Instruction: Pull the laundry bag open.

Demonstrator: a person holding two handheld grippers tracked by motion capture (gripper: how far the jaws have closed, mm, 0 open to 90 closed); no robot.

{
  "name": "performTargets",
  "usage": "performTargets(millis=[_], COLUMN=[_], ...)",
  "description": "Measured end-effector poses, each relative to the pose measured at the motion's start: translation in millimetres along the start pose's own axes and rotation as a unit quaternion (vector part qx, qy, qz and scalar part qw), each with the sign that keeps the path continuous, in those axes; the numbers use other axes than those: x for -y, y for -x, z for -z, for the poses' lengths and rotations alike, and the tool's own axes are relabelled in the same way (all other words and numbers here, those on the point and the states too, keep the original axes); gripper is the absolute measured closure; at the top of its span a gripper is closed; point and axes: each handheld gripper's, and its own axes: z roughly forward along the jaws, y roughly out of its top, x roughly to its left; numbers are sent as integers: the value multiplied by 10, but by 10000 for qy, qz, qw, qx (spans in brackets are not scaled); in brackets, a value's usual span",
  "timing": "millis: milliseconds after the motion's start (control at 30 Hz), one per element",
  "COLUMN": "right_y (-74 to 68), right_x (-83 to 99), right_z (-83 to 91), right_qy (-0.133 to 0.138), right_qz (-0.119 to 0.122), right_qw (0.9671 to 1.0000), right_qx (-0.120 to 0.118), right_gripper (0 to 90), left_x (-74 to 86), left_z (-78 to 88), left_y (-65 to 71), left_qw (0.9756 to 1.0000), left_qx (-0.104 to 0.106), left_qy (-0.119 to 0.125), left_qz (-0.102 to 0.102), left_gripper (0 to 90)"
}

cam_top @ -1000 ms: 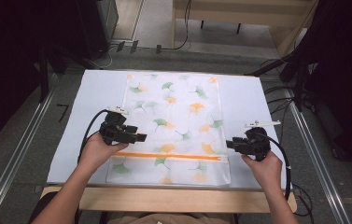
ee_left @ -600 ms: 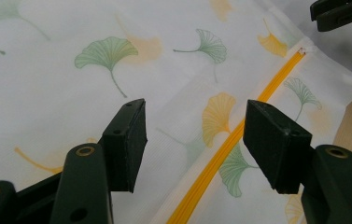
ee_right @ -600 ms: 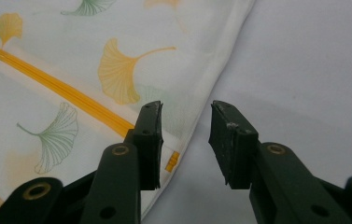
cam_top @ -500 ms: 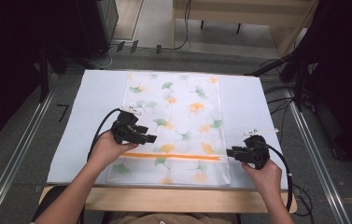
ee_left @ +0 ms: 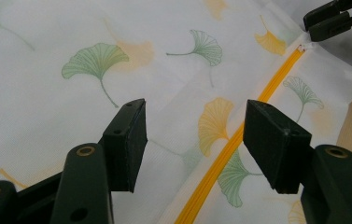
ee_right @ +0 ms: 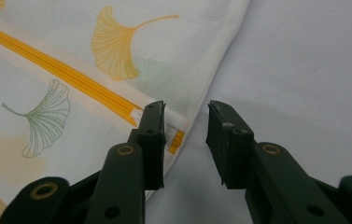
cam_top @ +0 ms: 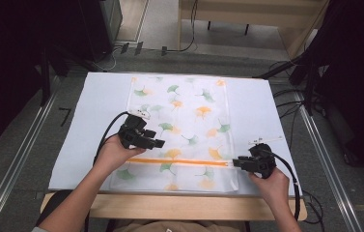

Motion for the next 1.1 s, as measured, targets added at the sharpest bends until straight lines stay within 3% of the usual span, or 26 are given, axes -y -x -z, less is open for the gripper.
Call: performTargets(millis=[400,667,733,767,867,900,967,1100], right_y=[-82,-158,-155,-141,-133,-125,-128,-140], right_x=[-12,-10,-15,-22,-41,-58,-70,-95], right_z=[-79,-103,-108,-112,-115,-111,-99,-36], right_qy=[-71,-97,-104,-132,-196,-247,-266,-168], right_qz=[133,291,311,218,189,176,164,206], right_qw=[9999,9993,9993,9997,9996,9995,9994,9995], right_qx=[-20,204,187,21,-34,-91,-113,-186], right_gripper=[664,788,823,860,865,866,866,866], left_x=[11,8,10,11,10,15,17,17], left_z=[-18,-42,-55,-69,-81,-98,-106,-127], left_y=[-2,11,13,18,30,58,76,106], left_qw=[10000,10000,10000,10000,9999,9998,9995,9993], left_qx=[-20,-3,28,74,117,111,169,313], left_qy=[-32,-36,-28,-4,-12,-17,3,98], left_qz=[19,-6,12,4,-38,-176,-250,-205], left_gripper=[403,403,404,405,425,438,481,517])
